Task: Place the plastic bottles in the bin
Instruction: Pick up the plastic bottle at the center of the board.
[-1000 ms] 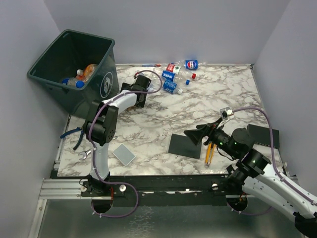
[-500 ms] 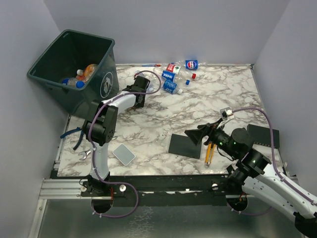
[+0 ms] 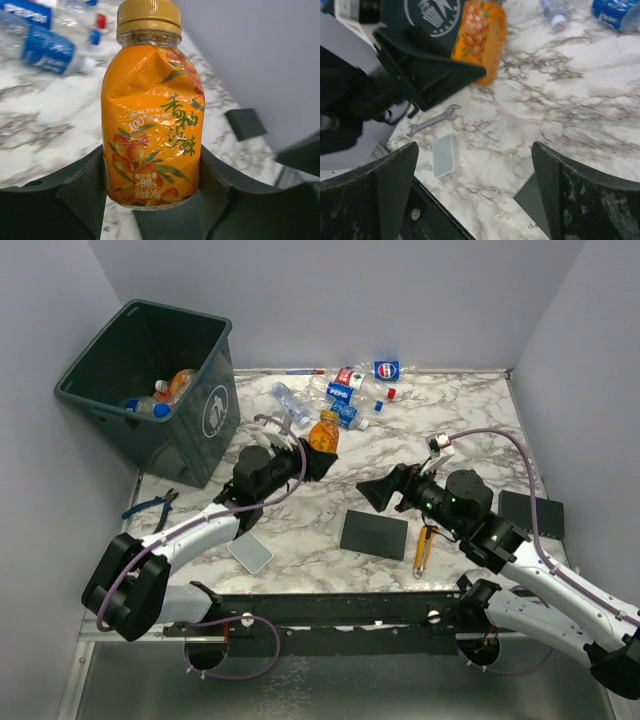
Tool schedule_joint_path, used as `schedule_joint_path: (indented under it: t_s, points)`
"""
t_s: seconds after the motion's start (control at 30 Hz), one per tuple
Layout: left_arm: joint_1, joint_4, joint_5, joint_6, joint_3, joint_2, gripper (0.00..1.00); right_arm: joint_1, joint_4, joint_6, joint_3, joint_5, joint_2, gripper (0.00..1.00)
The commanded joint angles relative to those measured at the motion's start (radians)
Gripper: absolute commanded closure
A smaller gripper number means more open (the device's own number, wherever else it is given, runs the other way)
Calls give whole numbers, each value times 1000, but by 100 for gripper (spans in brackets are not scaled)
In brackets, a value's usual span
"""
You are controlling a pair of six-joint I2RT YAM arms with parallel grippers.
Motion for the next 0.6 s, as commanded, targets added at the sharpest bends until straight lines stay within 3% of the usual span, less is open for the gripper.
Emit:
schedule_joint_path:
  t_s: [0.0,0.2,0.57]
  points:
    - [-72,546,129,-258,-166,-46,81,-4,250,87,-19,-103,33,2]
    - [-158,726,119,-282,-251,-95,82,-3,450,126,-68,-77,56,2]
    - [-243,760,131,-220,-240,-106,82,-3,590,152,-56,-86,178,6]
